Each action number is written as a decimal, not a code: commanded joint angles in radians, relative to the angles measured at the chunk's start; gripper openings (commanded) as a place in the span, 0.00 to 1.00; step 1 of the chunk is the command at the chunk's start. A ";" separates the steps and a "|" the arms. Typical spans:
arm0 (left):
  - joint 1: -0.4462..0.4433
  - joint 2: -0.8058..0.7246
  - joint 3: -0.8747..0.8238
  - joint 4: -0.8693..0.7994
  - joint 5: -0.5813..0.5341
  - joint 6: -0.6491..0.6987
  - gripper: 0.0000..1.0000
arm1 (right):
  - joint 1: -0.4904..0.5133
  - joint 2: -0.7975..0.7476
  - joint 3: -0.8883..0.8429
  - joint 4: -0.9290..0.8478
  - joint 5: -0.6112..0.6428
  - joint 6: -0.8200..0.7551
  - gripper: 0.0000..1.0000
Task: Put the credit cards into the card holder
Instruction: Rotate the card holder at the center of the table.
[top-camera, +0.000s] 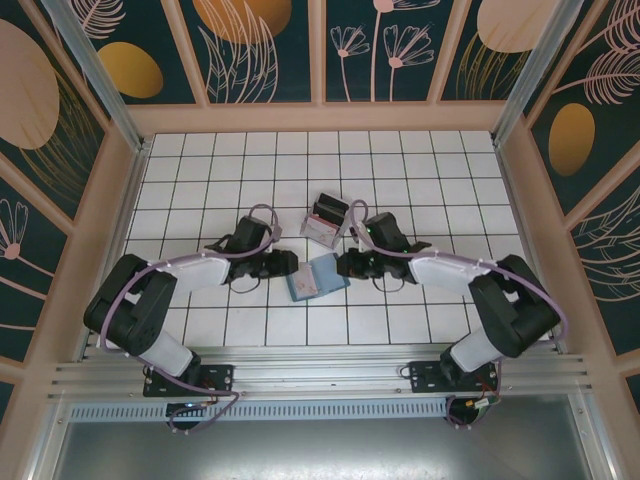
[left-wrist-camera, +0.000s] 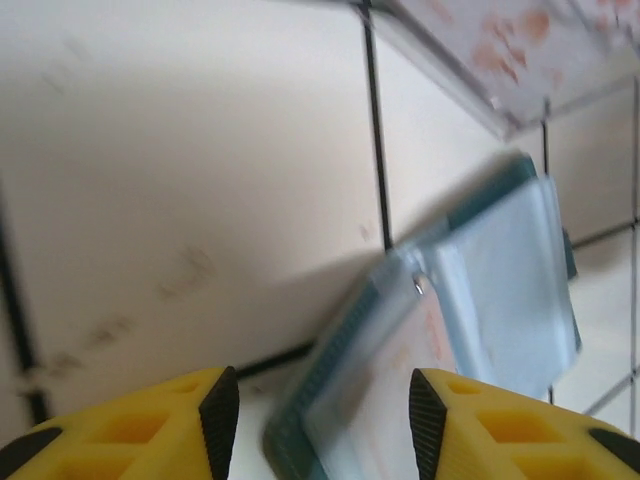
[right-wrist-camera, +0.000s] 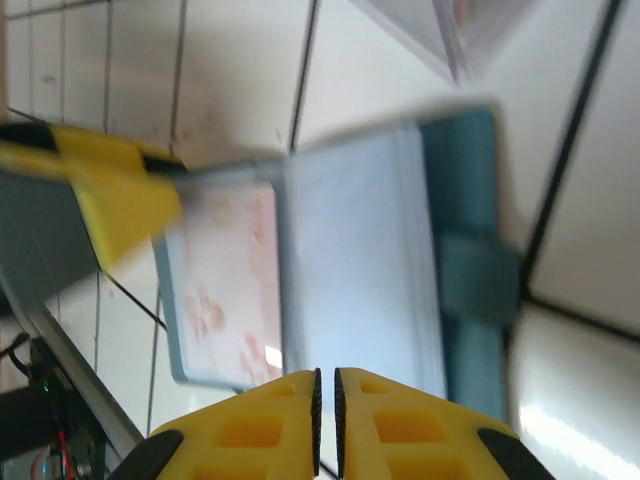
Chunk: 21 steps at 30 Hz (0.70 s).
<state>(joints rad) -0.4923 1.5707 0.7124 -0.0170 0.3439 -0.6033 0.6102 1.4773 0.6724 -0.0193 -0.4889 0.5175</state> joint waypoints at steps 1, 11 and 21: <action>0.043 0.034 0.103 -0.145 -0.119 0.070 0.49 | 0.004 -0.086 -0.072 -0.083 -0.005 -0.005 0.16; 0.044 0.163 0.125 -0.043 0.021 0.066 0.30 | 0.065 -0.009 -0.123 0.103 0.081 0.103 0.16; -0.051 0.010 -0.120 0.092 0.095 -0.062 0.29 | 0.076 0.181 0.036 0.091 0.196 0.034 0.15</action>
<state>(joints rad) -0.5034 1.6157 0.6605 0.0647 0.3737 -0.5968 0.6834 1.6150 0.6601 0.0570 -0.3595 0.5964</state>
